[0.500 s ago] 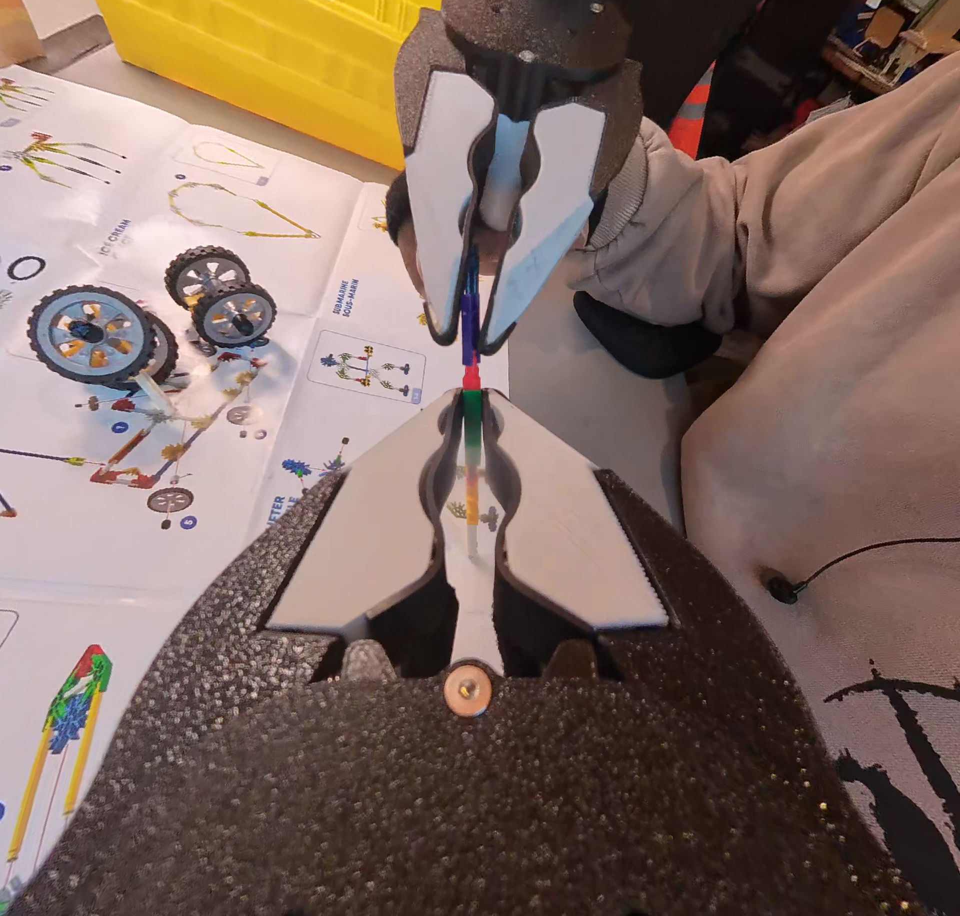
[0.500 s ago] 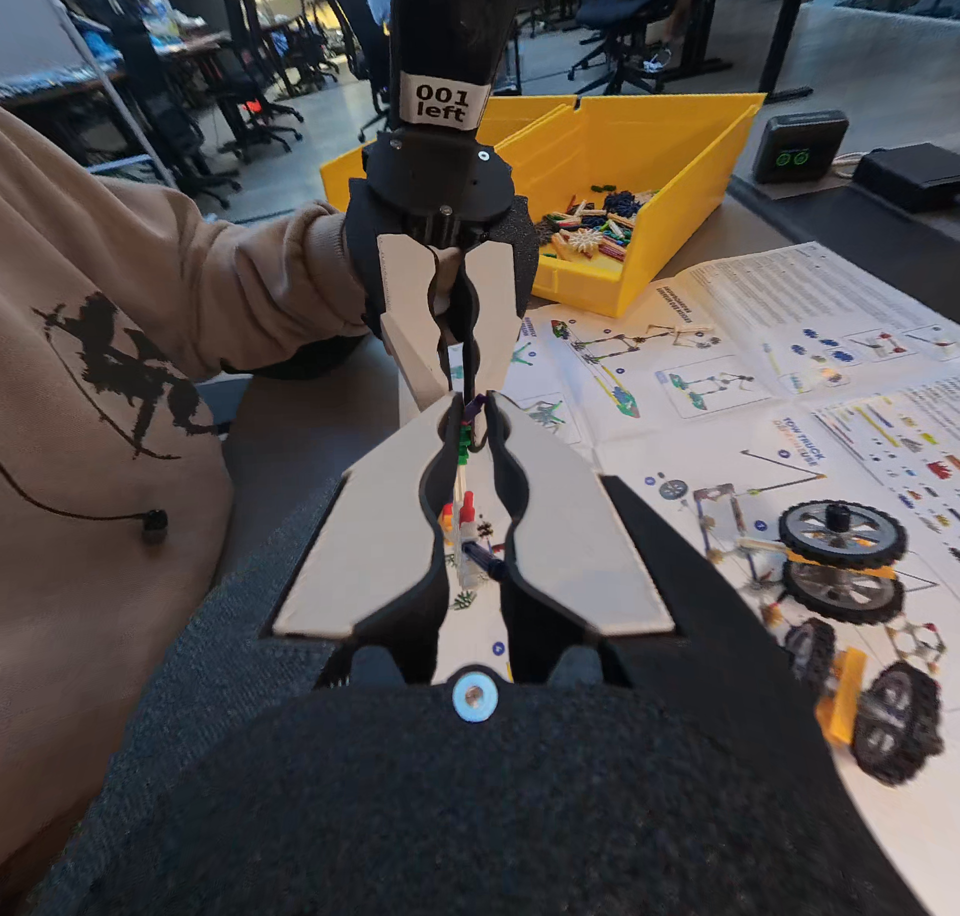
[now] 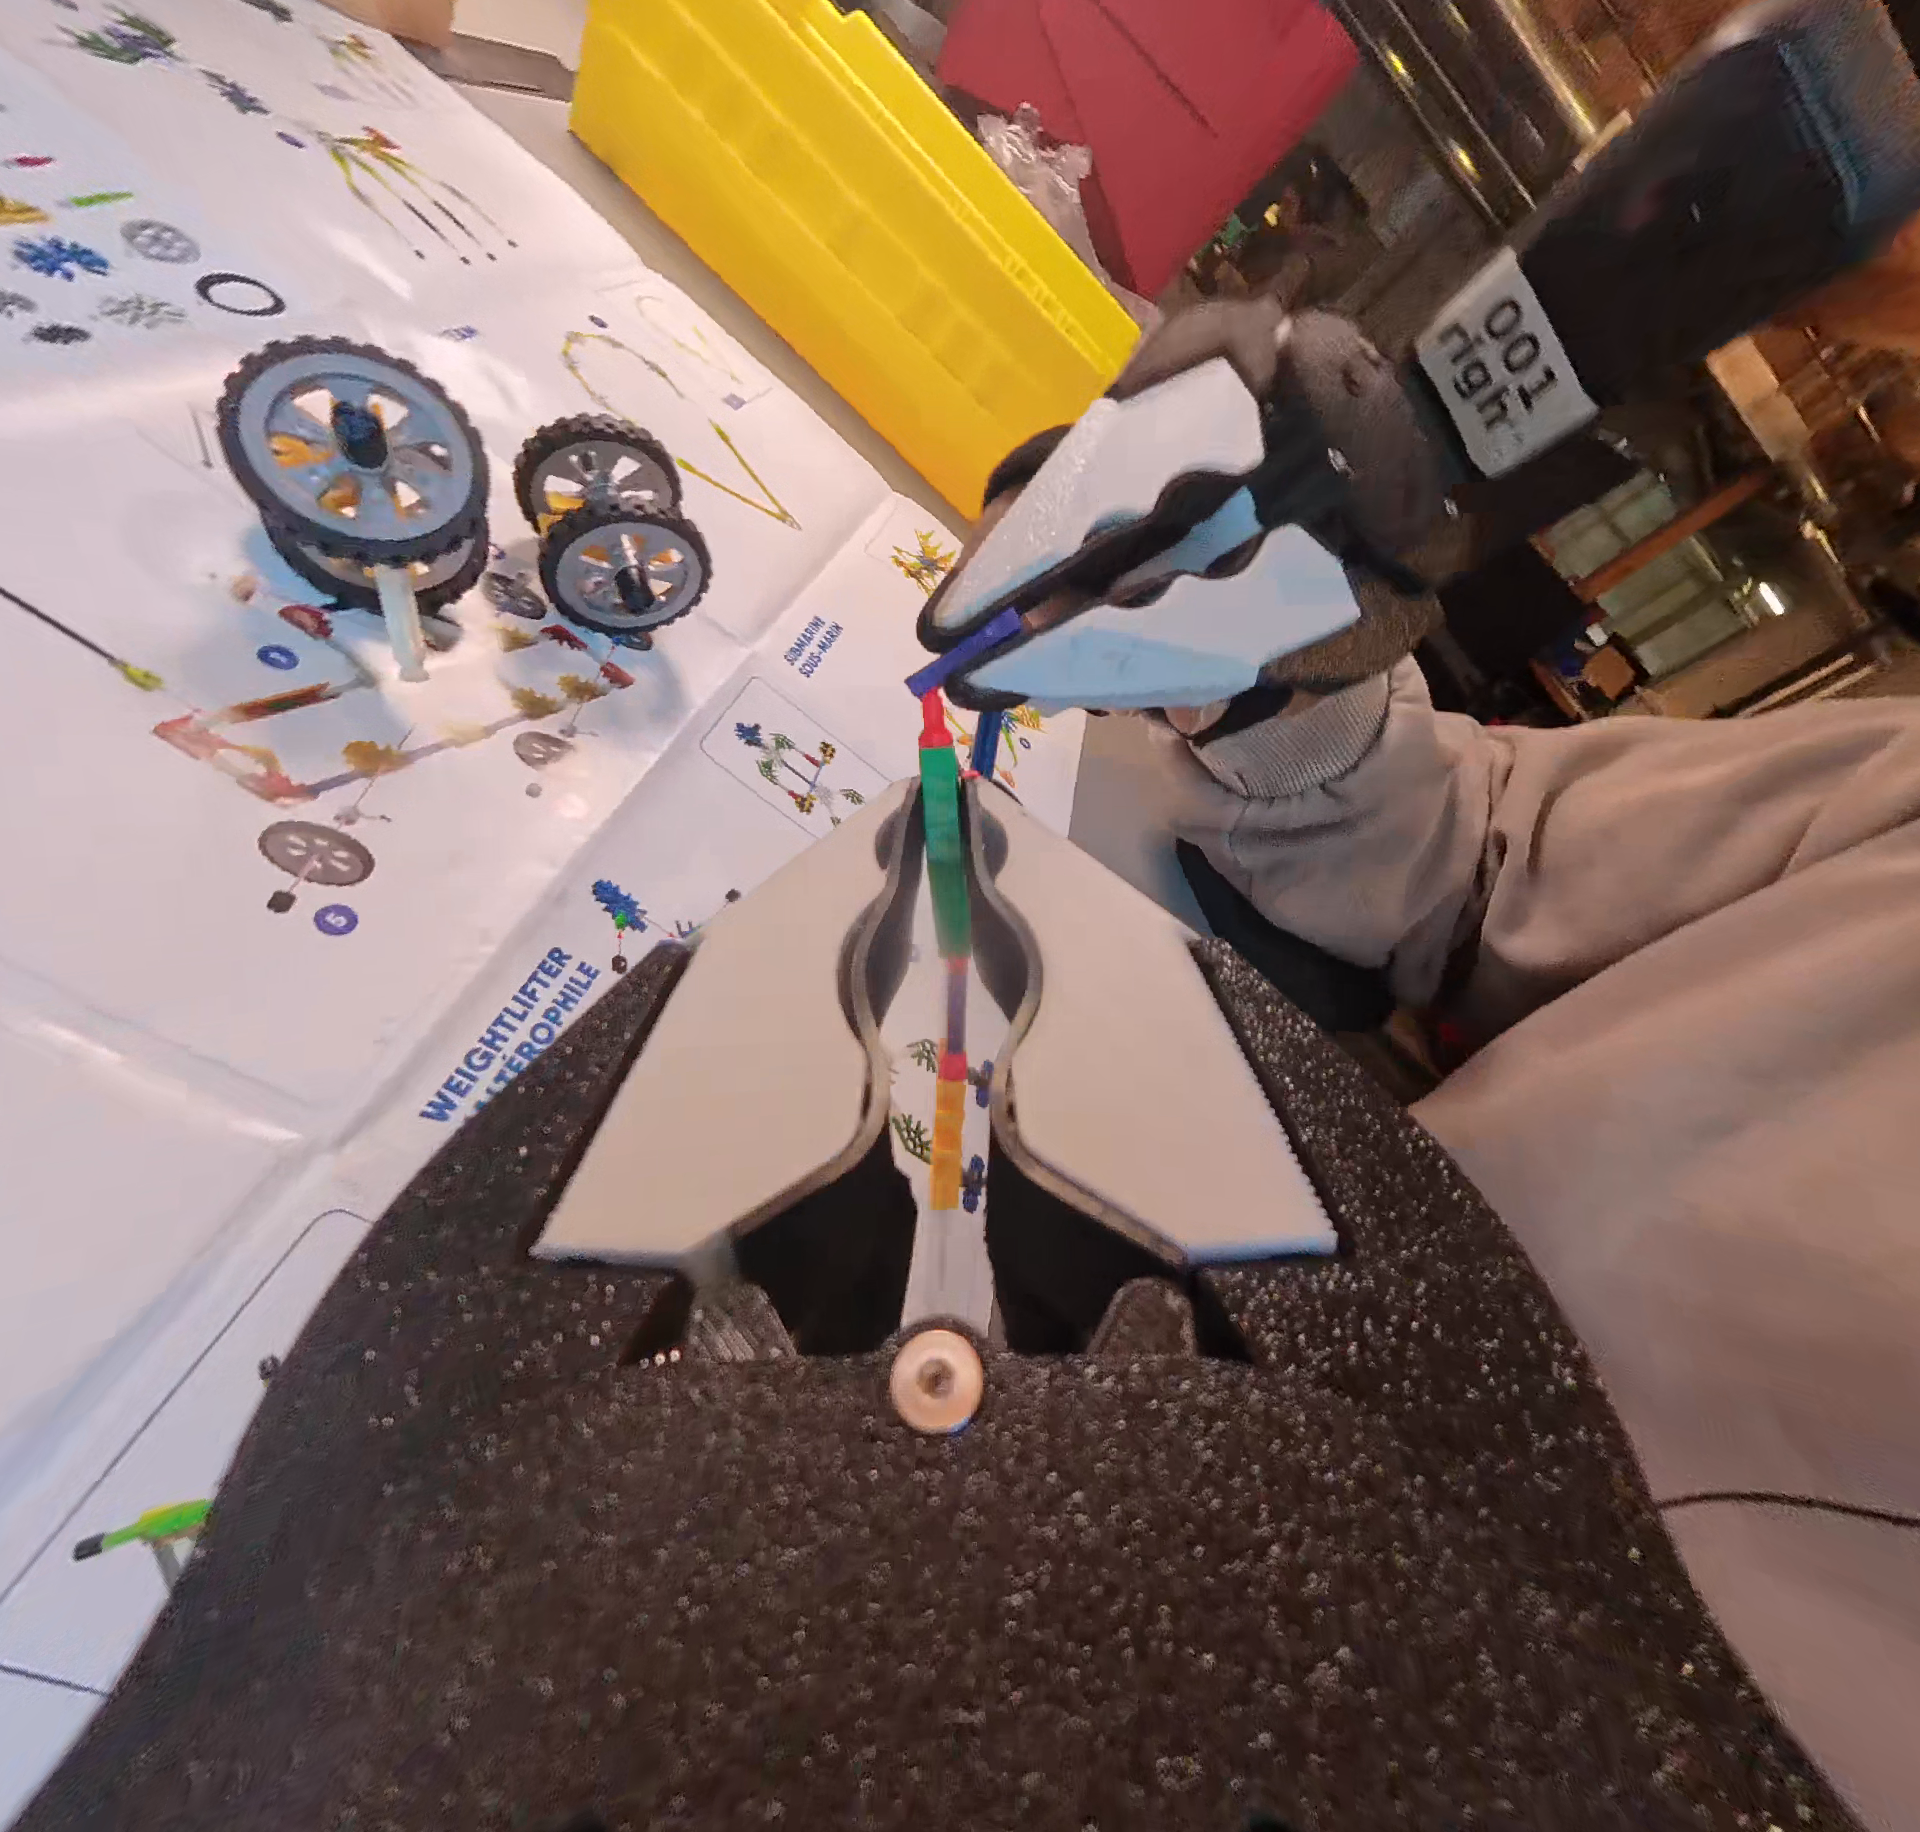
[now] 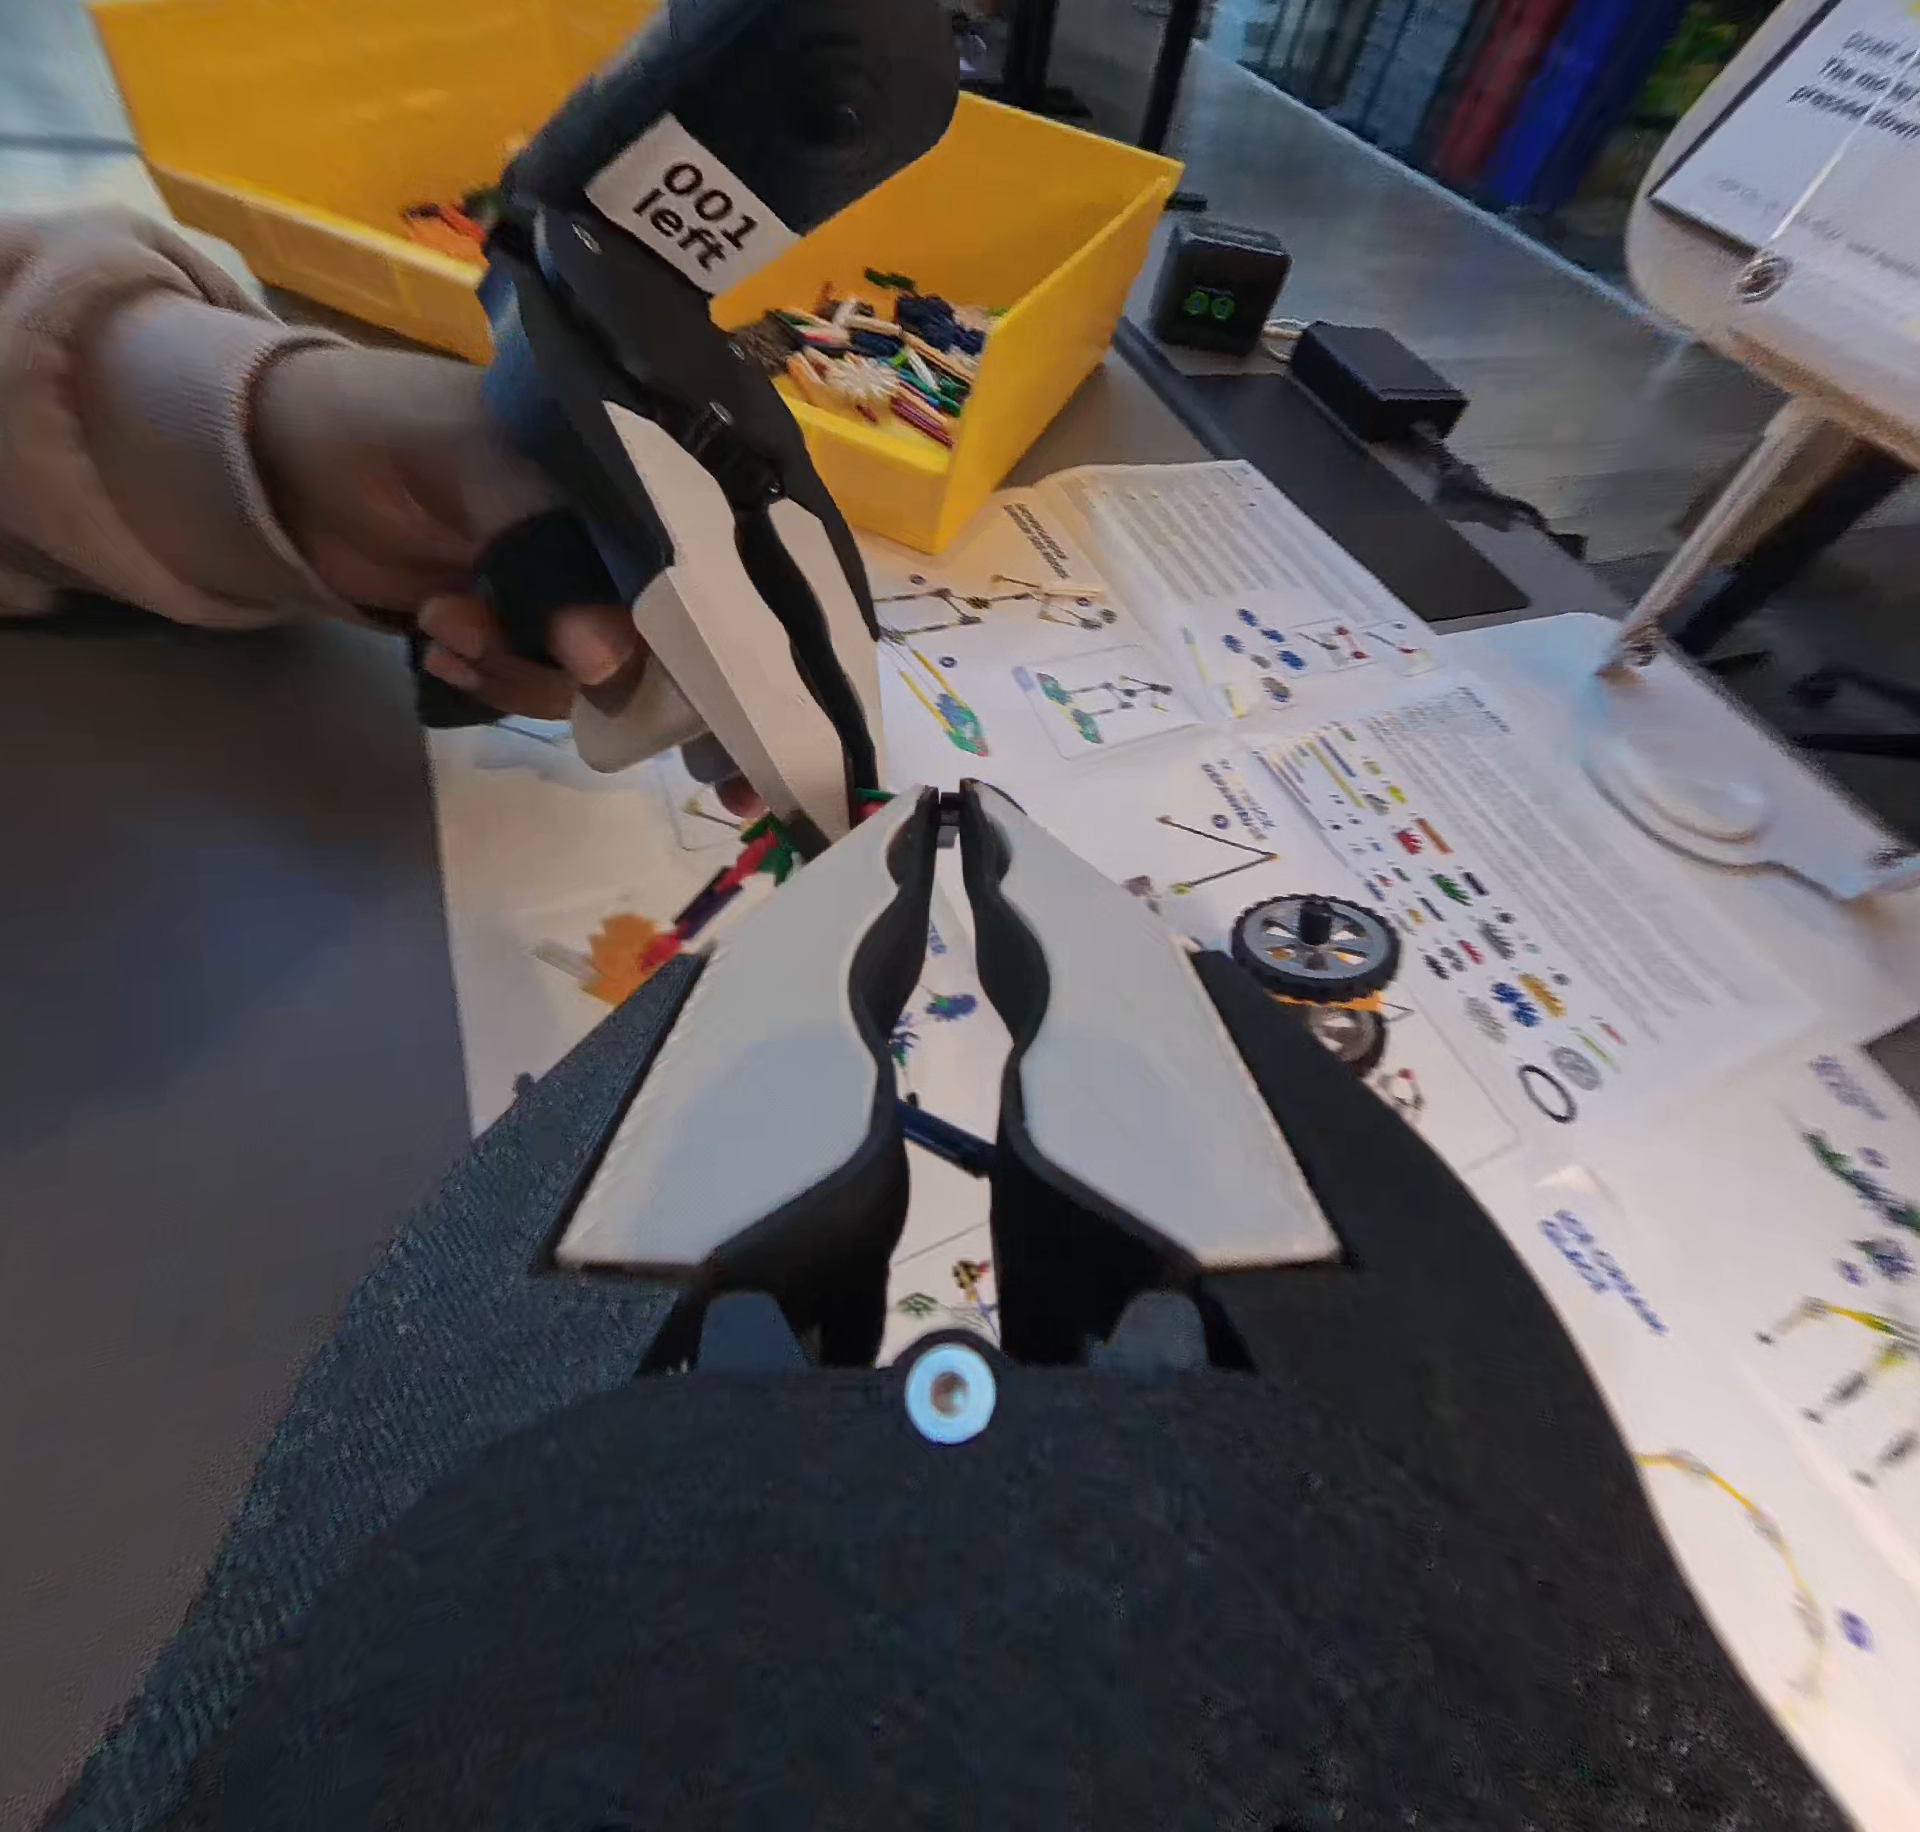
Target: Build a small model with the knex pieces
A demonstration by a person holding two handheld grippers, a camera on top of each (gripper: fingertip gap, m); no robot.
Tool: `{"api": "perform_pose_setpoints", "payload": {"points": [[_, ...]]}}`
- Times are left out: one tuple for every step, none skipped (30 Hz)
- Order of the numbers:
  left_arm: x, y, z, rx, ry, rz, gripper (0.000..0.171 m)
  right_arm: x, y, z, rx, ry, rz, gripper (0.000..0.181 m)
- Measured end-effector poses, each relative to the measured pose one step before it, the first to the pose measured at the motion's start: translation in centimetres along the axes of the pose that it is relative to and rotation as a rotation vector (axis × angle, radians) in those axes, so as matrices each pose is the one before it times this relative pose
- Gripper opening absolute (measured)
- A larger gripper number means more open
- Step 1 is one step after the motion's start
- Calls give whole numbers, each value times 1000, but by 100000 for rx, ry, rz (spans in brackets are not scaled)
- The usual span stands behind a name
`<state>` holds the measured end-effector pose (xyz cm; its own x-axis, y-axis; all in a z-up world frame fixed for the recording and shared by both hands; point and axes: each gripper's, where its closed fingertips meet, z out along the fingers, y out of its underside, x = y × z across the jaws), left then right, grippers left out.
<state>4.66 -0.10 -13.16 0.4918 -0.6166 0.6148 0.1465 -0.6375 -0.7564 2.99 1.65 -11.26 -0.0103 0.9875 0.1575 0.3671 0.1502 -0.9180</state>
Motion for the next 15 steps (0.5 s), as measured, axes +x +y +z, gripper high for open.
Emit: {"api": "perform_pose_setpoints", "payload": {"points": [[-387,-76,159,1488,-1861,-2819,4,359,344,248,-2032,5377,-6400,1],[-398,-41,140,1114,-2287,-1873,4,208,273,259,-1718,4282,-5168,1],[-330,-42,95,979,-2018,-764,4,158,200,234,-1390,3552,-4222,1],[-254,-113,18,1018,-1632,-555,4,150,65,198,-729,3684,-4127,0],[-266,-76,-12,395,-2040,93,4,86,111,212,-1433,3700,-5690,1],[-350,58,15,-513,-2896,1862,4,0,210,258,-2230,3011,-5880,0],[-135,163,68,-820,-1855,2260,4,359,218,209,-1761,4098,-3589,0],[203,264,148,-1285,5,1992,4,235,240,172,-816,1224,551,0],[570,301,208,-1439,2253,2186,4,276,285,136,293,-1238,6163,0],[574,86,142,-111,1901,1580,3,515,655,128,-683,-1849,8513,1],[358,84,51,-647,732,2271,4,544,367,-78,1749,-2974,10470,1],[199,157,-5,-1351,847,2256,3,469,-211,-356,4180,-4170,11969,1],[-131,241,-62,-1650,79,1345,4,199,-628,-536,5229,-5099,10128,1],[-470,238,-107,-958,-954,467,3,-13,-779,-578,5265,-4659,6662,1],[-578,316,-100,-1144,-910,3,4,-101,-738,-512,4704,-3554,3987,1]]}}
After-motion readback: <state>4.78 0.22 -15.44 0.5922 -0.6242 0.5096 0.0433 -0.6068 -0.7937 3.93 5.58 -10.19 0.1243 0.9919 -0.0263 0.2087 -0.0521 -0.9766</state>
